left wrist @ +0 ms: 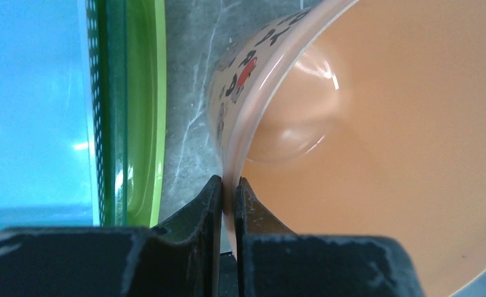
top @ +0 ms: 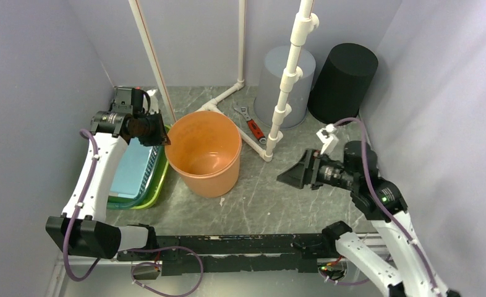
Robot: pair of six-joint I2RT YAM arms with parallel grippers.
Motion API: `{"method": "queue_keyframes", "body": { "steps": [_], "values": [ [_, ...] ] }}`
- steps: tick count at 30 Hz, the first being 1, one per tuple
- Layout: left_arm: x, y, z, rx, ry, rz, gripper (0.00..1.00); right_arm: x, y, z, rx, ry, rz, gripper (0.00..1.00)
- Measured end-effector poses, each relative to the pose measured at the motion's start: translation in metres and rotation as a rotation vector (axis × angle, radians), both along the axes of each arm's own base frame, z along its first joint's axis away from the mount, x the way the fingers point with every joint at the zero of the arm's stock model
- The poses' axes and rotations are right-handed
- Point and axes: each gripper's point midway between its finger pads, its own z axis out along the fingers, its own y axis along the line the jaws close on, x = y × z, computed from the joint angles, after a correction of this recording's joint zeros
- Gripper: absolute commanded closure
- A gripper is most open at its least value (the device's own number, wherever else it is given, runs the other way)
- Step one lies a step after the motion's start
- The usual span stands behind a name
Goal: Turn the large container upside down
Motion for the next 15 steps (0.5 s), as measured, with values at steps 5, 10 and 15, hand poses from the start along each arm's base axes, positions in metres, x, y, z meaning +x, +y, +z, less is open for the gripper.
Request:
{"method": "queue_keyframes", "body": {
  "steps": [5, 10, 15],
  "values": [
    [-0.003, -0.009, 0.003, -0.029, 0.008, -0.059, 0.91, -0.026, 0.046, -0.022, -0.112, 0.049, 0.16, 0.26],
    [-0.012, -0.024, 0.003, -0.066, 0.025, -0.123, 0.91, -0.044, 0.11, -0.029, -0.284, -0.001, 0.244, 0.23],
    [-0.03, -0.033, -0.002, -0.103, 0.043, -0.149, 0.9, -0.037, 0.15, -0.026, -0.273, -0.082, 0.184, 0.19]
  ]
}}
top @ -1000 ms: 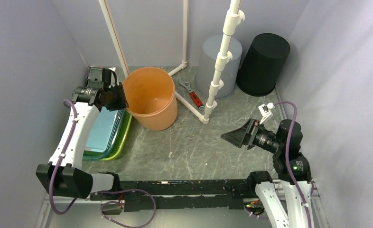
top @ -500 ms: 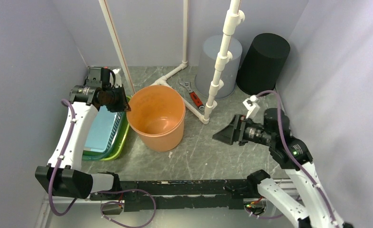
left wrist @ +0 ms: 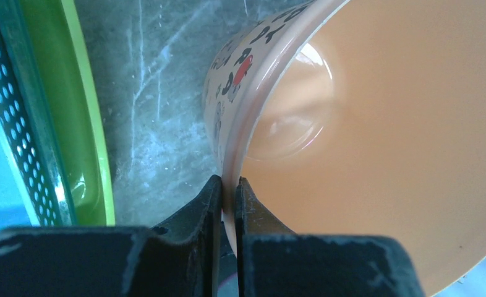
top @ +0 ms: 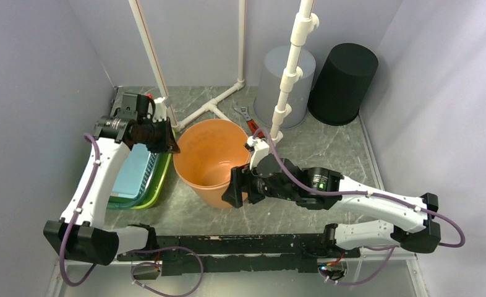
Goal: Turn the large container upside down
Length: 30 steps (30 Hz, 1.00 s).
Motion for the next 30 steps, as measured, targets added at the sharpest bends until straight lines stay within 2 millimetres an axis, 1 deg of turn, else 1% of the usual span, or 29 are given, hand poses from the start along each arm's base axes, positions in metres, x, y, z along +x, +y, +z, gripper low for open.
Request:
{"method": "queue_keyframes", "body": {
  "steps": [3, 4, 8, 12, 14, 16, 18, 19, 21, 22, 24, 27, 29, 30],
  "values": [
    [-0.009, -0.001, 0.001, -0.011, 0.004, -0.003, 0.9, 0.012, -0.004, 0.012, 0.082, -0.028, -0.089, 0.15],
    [-0.011, -0.001, 0.002, -0.015, 0.002, -0.006, 0.9, 0.016, -0.01, 0.018, 0.114, -0.033, -0.13, 0.14],
    [-0.014, -0.004, 0.004, -0.029, 0.007, -0.02, 0.91, 0.028, -0.03, 0.025, 0.16, -0.018, -0.277, 0.11],
    [-0.018, -0.011, 0.008, -0.059, 0.013, -0.047, 0.9, 0.037, -0.046, 0.02, 0.166, 0.001, -0.387, 0.14],
    [-0.021, -0.017, 0.01, -0.078, 0.014, -0.069, 0.9, 0.039, -0.056, 0.015, 0.193, 0.014, -0.433, 0.18],
    [-0.024, -0.024, 0.011, -0.095, 0.021, -0.09, 0.9, 0.04, -0.065, 0.013, 0.27, 0.022, -0.469, 0.21],
    [-0.027, -0.029, 0.012, -0.099, 0.025, -0.106, 0.9, 0.04, -0.077, 0.012, 0.348, 0.019, -0.493, 0.21],
    [-0.029, -0.032, 0.012, -0.1, 0.028, -0.114, 0.9, 0.041, -0.081, 0.009, 0.363, 0.018, -0.5, 0.21],
    [-0.033, -0.037, 0.012, -0.101, 0.032, -0.134, 0.9, 0.044, -0.089, 0.013, 0.388, 0.014, -0.521, 0.21],
    [-0.034, -0.04, 0.011, -0.1, 0.033, -0.144, 0.9, 0.047, -0.089, 0.017, 0.393, 0.012, -0.531, 0.22],
    [-0.038, -0.044, 0.01, -0.096, 0.04, -0.159, 0.9, 0.052, -0.085, 0.023, 0.377, 0.012, -0.546, 0.26],
    [-0.04, -0.047, 0.005, -0.071, 0.048, -0.171, 0.9, 0.061, -0.072, 0.029, 0.321, 0.02, -0.57, 0.32],
    [-0.039, -0.043, 0.001, -0.036, 0.053, -0.157, 0.9, 0.067, -0.066, 0.021, 0.283, 0.02, -0.589, 0.37],
    [-0.039, -0.042, -0.001, -0.021, 0.056, -0.152, 0.9, 0.068, -0.065, 0.014, 0.267, 0.021, -0.592, 0.4]
  ]
}}
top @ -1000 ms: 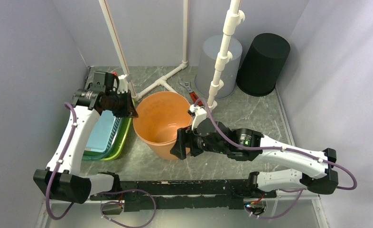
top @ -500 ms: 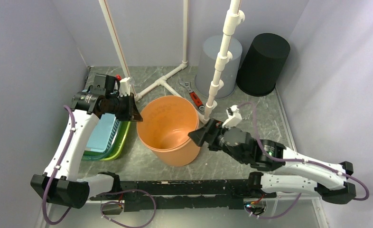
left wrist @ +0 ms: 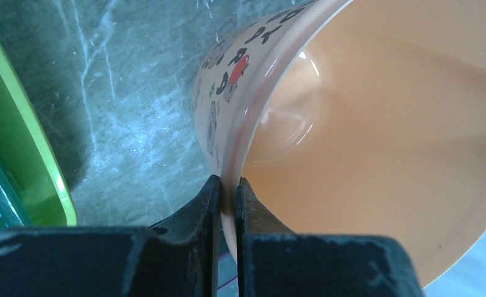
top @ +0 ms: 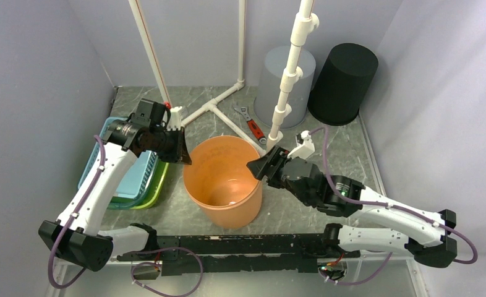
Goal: Turn the large container upside down
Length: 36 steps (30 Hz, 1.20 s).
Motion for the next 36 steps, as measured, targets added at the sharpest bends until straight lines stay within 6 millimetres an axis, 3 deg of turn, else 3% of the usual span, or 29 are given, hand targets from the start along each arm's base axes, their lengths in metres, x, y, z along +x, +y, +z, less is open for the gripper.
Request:
{"method": "queue_keyframes", "body": {
  "steps": [4, 11, 15, 20, 23, 29, 36],
  "values": [
    [0.001, 0.003, -0.003, 0.034, -0.011, 0.005, 0.9, -0.001, 0.001, -0.02, -0.013, 0.005, 0.022, 0.49],
    [0.006, 0.006, -0.004, 0.053, -0.027, 0.019, 0.89, -0.002, 0.002, -0.019, -0.061, 0.001, 0.054, 0.6],
    [0.007, 0.007, -0.004, 0.058, -0.032, 0.023, 0.88, -0.007, 0.003, -0.011, -0.069, -0.009, 0.096, 0.61],
    [0.009, 0.006, -0.004, 0.055, -0.036, 0.028, 0.88, -0.016, 0.005, -0.004, -0.048, -0.016, 0.16, 0.51],
    [0.012, 0.005, -0.005, 0.049, -0.043, 0.033, 0.88, -0.019, 0.009, -0.002, -0.047, -0.021, 0.193, 0.51],
    [0.019, 0.008, -0.007, 0.063, -0.07, 0.059, 0.88, -0.017, 0.019, -0.004, -0.094, -0.004, 0.215, 0.64],
    [0.022, 0.011, -0.004, 0.058, -0.1, 0.09, 0.8, -0.016, 0.021, -0.01, -0.129, 0.013, 0.221, 0.81]
  ]
}}
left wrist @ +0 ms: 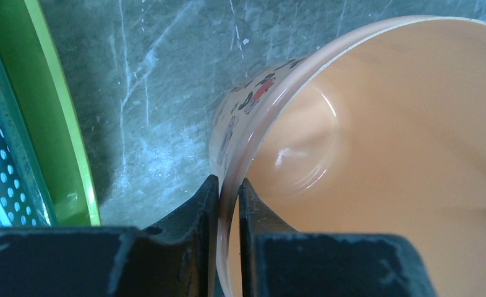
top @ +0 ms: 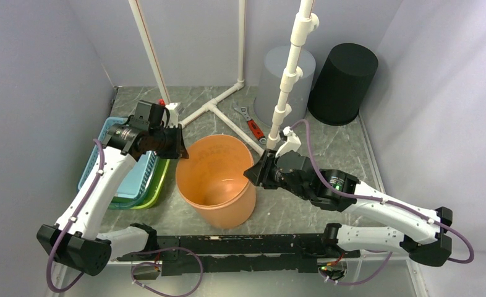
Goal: Turn the large container upside down
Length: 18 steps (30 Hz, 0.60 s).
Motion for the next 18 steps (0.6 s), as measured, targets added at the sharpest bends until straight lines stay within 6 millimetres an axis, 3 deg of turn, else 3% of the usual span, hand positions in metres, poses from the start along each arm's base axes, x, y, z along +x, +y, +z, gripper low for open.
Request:
{"method": "queue_keyframes", "body": {
  "steps": [7, 18],
  "values": [
    [0.003, -0.002, 0.004, -0.025, -0.008, 0.027, 0.66, -0.002, -0.003, -0.004, -0.015, 0.01, -0.001, 0.9],
    [-0.001, -0.019, 0.013, -0.112, -0.004, -0.005, 0.33, -0.004, -0.017, -0.012, -0.052, 0.045, -0.047, 0.99]
  ]
}}
